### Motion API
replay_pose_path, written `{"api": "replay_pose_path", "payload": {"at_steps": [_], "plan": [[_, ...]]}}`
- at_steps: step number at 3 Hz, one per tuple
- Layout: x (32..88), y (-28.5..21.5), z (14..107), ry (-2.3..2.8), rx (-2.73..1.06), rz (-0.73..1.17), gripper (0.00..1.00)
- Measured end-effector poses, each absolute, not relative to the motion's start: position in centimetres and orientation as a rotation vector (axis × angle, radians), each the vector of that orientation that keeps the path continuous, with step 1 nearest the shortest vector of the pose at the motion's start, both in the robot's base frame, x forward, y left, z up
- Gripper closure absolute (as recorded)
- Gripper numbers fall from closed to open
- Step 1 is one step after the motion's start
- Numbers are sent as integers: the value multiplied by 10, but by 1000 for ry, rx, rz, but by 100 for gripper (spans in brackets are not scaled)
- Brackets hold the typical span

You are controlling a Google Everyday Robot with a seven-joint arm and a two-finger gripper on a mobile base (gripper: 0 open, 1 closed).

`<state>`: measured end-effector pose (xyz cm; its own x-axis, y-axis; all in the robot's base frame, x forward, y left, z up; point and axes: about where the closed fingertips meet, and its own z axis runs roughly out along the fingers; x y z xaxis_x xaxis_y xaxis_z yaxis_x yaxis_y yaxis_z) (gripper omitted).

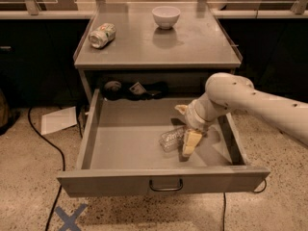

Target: Pick water bottle from top drawer and place on counter

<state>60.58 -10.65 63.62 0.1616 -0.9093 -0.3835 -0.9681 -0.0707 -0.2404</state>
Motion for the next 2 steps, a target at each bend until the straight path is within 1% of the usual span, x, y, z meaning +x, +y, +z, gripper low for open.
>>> {"api": "replay_pose_path", "payload": {"at_steps": [1,2], "plan": [[606,-87,619,1721,-1995,253,0],[606,-86,618,1718,-1998,258,8]]}}
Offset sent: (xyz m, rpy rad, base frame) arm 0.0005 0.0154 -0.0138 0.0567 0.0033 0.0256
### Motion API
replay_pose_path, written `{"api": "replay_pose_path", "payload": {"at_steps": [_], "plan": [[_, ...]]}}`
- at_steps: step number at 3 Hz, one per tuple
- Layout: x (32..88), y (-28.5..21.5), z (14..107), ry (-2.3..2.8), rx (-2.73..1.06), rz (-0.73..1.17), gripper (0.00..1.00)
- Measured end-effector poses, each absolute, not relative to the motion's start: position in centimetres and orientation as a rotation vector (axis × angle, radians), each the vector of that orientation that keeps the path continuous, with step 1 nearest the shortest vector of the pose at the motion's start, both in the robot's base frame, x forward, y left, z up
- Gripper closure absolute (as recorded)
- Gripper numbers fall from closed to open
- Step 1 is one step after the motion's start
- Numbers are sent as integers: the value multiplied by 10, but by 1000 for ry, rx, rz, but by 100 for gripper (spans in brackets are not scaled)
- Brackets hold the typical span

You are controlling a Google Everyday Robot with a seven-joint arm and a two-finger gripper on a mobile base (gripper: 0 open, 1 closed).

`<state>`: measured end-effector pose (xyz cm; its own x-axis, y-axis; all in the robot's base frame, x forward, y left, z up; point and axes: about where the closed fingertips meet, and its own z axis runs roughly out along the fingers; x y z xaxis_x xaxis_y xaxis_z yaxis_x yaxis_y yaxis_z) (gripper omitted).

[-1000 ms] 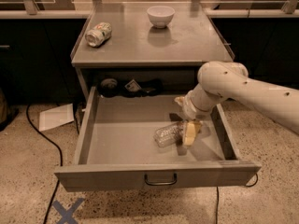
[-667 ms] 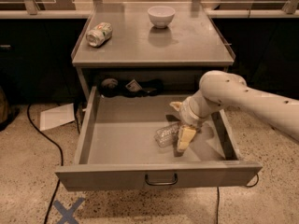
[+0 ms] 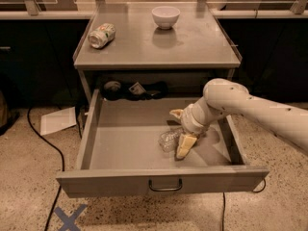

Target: Pick water bottle from top drawer and place on counter

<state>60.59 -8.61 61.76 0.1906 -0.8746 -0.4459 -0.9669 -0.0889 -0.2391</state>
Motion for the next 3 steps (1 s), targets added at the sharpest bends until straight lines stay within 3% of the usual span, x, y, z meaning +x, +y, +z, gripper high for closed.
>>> {"api": "replay_pose_path", "payload": {"at_steps": [1,3], "plan": [[606,-86,617,1718,-1998,258,27],[606,-86,617,1718,-1998,258,73]]}}
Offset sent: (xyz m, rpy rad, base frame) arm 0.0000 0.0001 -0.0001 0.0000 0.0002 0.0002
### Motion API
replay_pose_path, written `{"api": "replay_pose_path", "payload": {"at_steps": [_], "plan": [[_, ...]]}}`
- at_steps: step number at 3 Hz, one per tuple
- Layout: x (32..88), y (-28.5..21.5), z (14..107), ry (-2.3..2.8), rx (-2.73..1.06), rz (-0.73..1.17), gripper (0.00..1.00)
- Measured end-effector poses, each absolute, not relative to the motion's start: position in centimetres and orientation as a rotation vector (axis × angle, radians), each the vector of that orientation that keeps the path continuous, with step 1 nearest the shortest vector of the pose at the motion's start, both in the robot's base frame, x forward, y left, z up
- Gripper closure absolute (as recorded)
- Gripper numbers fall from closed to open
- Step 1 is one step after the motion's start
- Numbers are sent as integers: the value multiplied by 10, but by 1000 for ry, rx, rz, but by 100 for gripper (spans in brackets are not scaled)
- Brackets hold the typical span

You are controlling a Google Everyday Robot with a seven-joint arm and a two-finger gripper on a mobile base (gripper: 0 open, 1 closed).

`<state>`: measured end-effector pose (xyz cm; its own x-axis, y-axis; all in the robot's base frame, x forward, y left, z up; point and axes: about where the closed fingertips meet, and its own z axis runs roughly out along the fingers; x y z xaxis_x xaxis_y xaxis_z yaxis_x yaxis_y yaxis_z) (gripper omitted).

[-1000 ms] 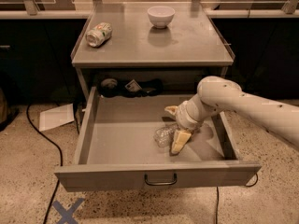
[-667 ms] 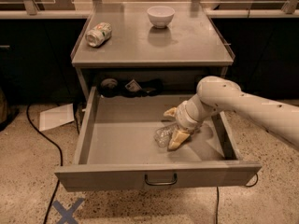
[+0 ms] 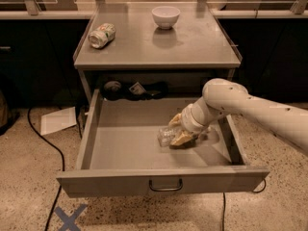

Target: Pick water bottle from top drawer and place on counter

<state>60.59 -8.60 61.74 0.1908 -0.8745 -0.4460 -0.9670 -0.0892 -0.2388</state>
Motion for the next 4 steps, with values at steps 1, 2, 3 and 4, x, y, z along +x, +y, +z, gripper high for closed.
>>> {"api": "replay_pose_path", "payload": {"at_steps": [1,2,3,4], "plan": [[606,-86,617,1717,-1998,258,96],[596,-75,666,1621,-1987,255,100],[584,-64,749,1517,-1990,226,100],[576,-62,833,1434,-1989,165,100]]}}
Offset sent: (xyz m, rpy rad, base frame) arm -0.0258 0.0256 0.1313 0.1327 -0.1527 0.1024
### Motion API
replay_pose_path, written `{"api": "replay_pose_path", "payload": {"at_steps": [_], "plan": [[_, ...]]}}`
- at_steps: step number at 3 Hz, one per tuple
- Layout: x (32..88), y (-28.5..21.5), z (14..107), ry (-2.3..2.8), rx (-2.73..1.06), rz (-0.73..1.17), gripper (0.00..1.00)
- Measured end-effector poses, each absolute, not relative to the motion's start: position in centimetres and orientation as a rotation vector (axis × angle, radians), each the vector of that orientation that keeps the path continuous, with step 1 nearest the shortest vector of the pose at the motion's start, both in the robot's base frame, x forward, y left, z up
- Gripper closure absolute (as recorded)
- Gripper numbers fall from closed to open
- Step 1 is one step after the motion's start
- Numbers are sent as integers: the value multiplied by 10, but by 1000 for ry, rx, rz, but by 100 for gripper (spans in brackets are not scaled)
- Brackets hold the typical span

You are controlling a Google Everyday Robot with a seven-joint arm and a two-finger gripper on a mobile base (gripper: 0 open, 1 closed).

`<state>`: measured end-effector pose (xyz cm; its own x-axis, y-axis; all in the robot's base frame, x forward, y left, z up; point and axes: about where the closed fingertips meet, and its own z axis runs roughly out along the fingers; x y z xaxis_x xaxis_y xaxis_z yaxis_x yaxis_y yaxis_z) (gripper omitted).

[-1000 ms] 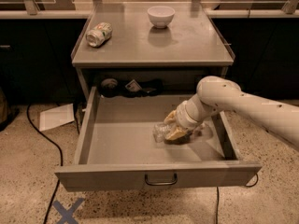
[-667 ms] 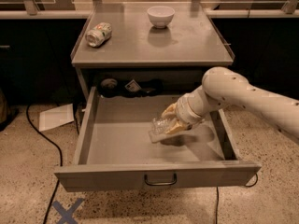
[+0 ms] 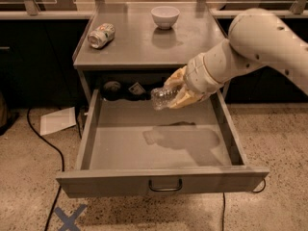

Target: Pick water bottle from top drawer and place on counter

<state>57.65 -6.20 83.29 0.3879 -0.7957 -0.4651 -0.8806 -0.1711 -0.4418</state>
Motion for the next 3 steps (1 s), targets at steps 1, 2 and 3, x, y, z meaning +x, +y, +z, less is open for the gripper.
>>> {"api": "replay_pose_path", "payload": {"at_steps": [1,2,3], "plan": [[589,-61,907,1353,-1988,51,100],[628,-61,958,1302,-1973,-103,100],[675,-52,988,1257,-1960,-208,100]]}}
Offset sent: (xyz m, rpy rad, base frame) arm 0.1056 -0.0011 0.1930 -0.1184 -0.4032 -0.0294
